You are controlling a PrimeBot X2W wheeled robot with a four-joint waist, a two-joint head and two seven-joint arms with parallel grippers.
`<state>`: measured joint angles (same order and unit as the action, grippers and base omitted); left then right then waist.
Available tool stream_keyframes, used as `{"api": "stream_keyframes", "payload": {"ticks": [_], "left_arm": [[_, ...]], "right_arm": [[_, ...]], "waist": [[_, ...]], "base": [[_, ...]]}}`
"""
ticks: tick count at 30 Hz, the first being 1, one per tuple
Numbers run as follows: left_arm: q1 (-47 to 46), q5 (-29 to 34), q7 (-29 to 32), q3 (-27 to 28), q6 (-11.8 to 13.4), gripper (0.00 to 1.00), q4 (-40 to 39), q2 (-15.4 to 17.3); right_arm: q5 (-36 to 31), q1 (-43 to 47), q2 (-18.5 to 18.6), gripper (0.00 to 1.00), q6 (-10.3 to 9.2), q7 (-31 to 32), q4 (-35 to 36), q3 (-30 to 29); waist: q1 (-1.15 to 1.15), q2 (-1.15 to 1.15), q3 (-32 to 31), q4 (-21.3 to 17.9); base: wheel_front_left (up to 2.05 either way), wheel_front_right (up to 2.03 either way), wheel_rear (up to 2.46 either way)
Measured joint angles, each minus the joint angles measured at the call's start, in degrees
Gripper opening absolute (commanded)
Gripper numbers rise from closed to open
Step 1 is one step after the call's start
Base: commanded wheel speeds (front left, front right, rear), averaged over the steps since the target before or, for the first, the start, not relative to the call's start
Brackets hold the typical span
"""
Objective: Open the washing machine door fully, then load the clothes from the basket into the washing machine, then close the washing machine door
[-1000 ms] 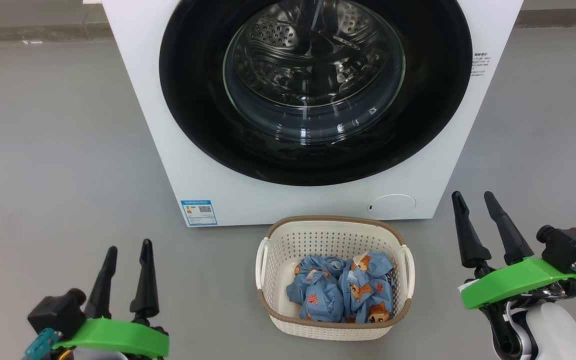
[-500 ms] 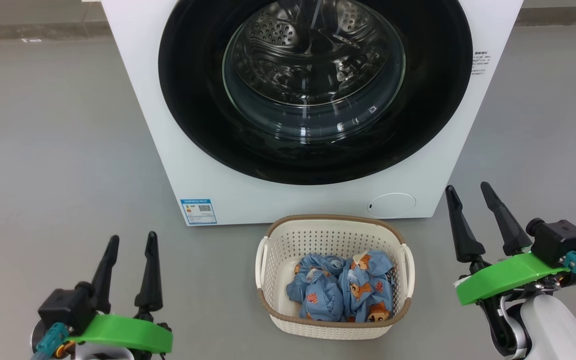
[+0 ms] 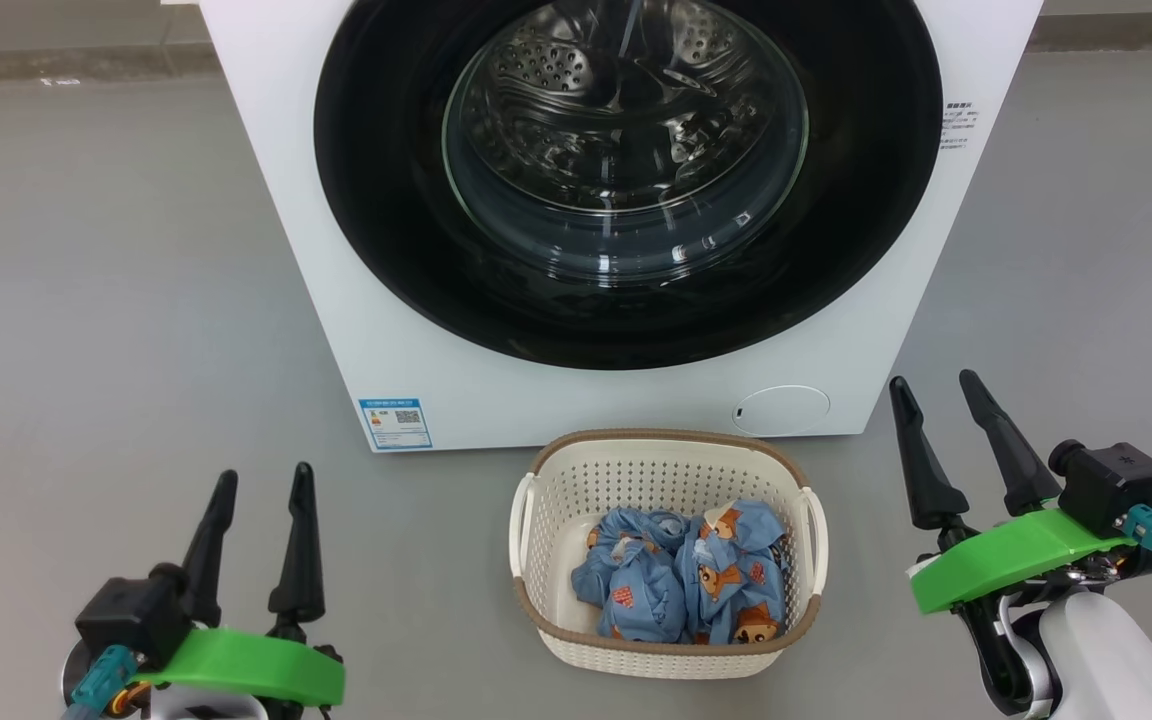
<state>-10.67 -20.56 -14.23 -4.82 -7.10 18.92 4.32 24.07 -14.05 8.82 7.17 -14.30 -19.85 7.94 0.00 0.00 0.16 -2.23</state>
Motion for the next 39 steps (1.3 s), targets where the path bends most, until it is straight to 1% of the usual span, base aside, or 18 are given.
{"api": "stream_keyframes", "payload": {"ticks": [25, 39], "left_arm": [[0.0, 1.1, -0.4, 0.8, 0.0, 1.0, 0.0, -0.5], [0.0, 1.1, -0.4, 1.0, -0.1, 1.0, 1.5, -0.5]], "right_arm": [[0.0, -0.1, -0.2, 1.0, 0.0, 0.0, -1.0, 0.0], [0.0, -0.1, -0.3, 1.0, 0.0, 0.0, -1.0, 0.0]], "waist": [[0.0, 0.0, 0.1, -0.1], [0.0, 0.0, 0.0, -0.1]], "base": [[0.0, 0.0, 0.0], [0.05, 0.05, -0.1]]}}
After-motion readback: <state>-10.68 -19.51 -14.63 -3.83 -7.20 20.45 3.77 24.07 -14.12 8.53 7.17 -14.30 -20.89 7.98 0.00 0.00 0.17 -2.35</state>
